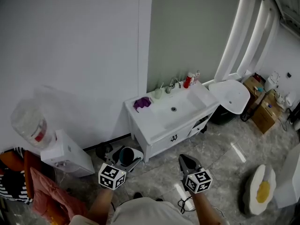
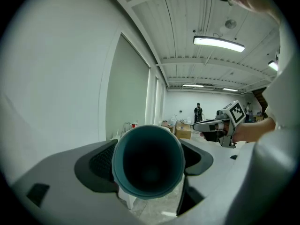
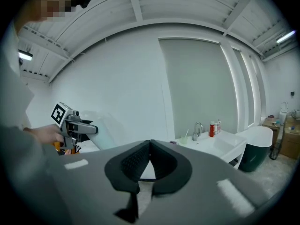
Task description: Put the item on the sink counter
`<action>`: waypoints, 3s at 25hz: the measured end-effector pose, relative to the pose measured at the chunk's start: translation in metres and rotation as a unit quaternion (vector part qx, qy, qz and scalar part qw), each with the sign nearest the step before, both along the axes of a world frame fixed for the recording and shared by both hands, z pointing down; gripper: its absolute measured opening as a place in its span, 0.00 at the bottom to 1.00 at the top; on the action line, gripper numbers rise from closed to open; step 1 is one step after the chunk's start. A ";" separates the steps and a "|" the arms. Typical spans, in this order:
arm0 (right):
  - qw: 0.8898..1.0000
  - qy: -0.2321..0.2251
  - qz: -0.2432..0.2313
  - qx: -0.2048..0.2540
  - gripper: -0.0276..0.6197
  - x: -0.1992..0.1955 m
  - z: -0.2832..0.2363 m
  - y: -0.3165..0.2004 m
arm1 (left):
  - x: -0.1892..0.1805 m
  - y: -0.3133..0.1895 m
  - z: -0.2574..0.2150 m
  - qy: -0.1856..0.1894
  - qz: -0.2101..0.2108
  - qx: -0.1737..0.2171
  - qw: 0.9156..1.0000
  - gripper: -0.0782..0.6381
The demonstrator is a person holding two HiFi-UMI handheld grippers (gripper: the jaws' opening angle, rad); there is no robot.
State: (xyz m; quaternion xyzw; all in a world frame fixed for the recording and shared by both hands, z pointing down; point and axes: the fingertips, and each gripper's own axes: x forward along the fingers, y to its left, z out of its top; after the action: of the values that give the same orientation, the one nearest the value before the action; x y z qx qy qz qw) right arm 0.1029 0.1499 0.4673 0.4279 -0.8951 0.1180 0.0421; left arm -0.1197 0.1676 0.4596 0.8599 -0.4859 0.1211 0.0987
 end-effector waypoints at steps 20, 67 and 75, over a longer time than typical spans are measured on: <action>0.996 0.079 0.029 -0.004 0.06 -0.062 0.009 0.005 | -0.035 -0.019 0.019 0.005 0.053 -0.004 0.999 0.65; 0.998 0.019 -0.029 -0.043 0.06 0.002 0.056 -0.221 | 0.029 -0.230 0.060 -0.028 -0.010 -0.054 0.998 0.65; 0.997 0.015 -0.038 -0.061 0.06 0.010 0.070 -0.251 | 0.036 -0.252 0.073 -0.023 -0.028 -0.067 0.997 0.65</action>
State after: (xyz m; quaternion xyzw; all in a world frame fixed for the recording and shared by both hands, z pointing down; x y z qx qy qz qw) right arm 0.1131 -0.1006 0.5370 0.3921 -0.9011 0.1640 0.0862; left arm -0.0840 -0.0842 0.5326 0.8345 -0.5025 0.1707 0.1482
